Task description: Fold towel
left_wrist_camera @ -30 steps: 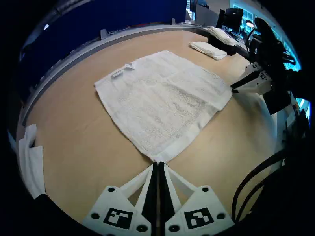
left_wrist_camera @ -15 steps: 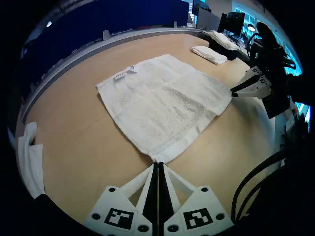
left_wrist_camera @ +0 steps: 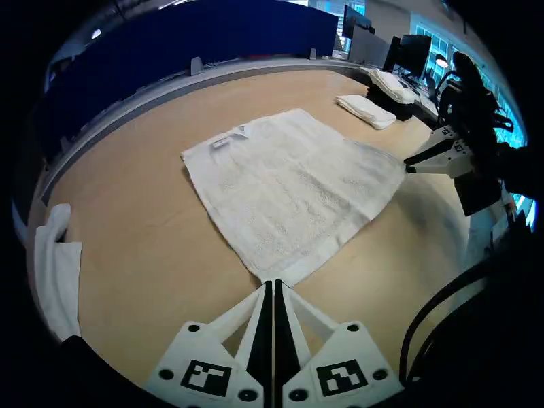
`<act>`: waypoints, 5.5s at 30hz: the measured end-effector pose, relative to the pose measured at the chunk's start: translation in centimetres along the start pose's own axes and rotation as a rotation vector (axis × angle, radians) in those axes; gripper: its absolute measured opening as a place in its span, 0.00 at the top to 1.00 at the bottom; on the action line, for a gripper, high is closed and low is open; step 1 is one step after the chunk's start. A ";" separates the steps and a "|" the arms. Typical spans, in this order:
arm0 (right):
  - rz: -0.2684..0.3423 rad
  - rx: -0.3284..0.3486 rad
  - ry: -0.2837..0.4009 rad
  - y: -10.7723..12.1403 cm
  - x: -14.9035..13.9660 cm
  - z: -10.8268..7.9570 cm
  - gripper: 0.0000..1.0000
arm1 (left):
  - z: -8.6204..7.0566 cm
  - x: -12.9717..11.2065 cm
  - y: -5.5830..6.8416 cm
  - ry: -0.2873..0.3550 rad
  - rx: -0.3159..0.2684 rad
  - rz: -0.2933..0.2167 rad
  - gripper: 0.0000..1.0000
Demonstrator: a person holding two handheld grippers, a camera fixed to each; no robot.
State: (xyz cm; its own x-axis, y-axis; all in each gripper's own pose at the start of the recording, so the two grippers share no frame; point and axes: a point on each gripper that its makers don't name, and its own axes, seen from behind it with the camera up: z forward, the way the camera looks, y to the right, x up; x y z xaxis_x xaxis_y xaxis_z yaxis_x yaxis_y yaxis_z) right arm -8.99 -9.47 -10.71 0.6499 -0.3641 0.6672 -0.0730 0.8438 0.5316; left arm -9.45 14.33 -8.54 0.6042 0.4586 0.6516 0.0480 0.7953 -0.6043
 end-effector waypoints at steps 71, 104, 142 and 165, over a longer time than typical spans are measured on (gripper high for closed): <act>-0.009 0.032 0.034 -1.0 2.6 -3.8 0.88 | -3.0 2.6 0.2 0.031 -0.033 -0.151 0.92; 0.025 0.036 0.063 -2.3 5.1 -7.6 0.89 | -7.4 3.5 1.4 0.054 -0.055 -0.249 0.92; 0.090 -0.042 0.041 5.3 10.6 1.8 0.89 | 1.2 9.4 -5.8 0.037 0.012 -0.345 0.92; 0.155 -0.067 -0.023 6.4 9.1 5.8 0.88 | 5.3 8.1 -7.1 -0.016 0.025 -0.341 0.92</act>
State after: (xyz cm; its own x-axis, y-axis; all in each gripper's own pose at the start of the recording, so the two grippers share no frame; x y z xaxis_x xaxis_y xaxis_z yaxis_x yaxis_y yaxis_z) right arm -7.95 -9.62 1.77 0.6169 -0.2356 0.7510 -0.1202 0.9147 0.3858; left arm -9.05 14.54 3.44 0.5439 0.1712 0.8215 0.2252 0.9133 -0.3394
